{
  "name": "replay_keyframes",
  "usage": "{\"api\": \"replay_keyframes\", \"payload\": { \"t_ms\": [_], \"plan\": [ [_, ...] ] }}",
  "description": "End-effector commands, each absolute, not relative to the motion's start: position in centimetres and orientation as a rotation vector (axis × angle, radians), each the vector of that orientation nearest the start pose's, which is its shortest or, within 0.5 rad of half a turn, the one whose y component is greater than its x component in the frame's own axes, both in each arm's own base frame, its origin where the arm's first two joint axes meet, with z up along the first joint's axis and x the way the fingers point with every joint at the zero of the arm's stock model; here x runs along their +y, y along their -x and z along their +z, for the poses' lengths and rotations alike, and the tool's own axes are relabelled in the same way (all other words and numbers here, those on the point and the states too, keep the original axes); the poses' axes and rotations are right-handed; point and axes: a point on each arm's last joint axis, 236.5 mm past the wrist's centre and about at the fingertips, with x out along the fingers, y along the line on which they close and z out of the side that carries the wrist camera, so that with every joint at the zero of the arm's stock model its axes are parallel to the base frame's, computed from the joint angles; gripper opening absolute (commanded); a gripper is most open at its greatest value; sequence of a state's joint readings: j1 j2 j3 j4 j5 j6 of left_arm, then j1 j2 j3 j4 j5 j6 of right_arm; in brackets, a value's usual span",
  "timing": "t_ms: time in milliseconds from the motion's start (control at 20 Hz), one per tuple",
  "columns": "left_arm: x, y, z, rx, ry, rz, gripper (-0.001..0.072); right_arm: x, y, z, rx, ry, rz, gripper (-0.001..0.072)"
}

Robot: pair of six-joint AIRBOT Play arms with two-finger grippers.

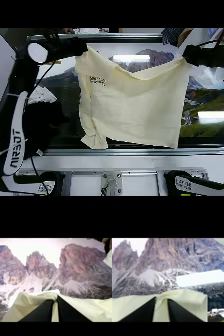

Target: Fold the clothes and pants, and hang the long-sleeved shirts on hangers.

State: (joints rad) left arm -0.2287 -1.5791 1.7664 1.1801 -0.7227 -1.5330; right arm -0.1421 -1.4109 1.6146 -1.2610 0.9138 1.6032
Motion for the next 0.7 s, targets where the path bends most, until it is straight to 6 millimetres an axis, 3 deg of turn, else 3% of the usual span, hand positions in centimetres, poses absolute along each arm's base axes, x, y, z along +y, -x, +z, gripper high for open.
{"api": "replay_keyframes", "payload": {
  "t_ms": [0, 50, 150, 300, 450, 650],
  "plan": [
    [-19.4, -60.7, 12.1, 0.668, 0.265, -0.38, 0.0585, -2.6, -56.5, 10.3, 0.743, -0.381, -0.007, 0.0562],
    [-18.8, -61.0, 11.4, 0.706, 0.276, -0.372, 0.0659, -2.7, -56.5, 9.9, 0.752, -0.379, -0.008, 0.065],
    [-16.6, -60.1, 10.9, 0.802, 0.279, -0.359, 0.0659, -3.4, -56.0, 11.0, 0.743, -0.375, -0.017, 0.065],
    [-10.6, -55.3, 8.2, 1.019, 0.263, -0.281, 0.0658, -3.6, -52.9, 14.2, 0.746, -0.322, -0.004, 0.065],
    [-6.0, -47.6, 2.8, 1.235, 0.274, -0.175, 0.0658, -2.5, -46.8, 14.3, 0.811, -0.263, 0.02, 0.065],
    [-5.1, -35.7, -6.0, 1.461, 0.352, -0.101, 0.0658, -0.8, -38.3, 11.4, 0.874, -0.281, 0.024, 0.0649]
  ]
}}
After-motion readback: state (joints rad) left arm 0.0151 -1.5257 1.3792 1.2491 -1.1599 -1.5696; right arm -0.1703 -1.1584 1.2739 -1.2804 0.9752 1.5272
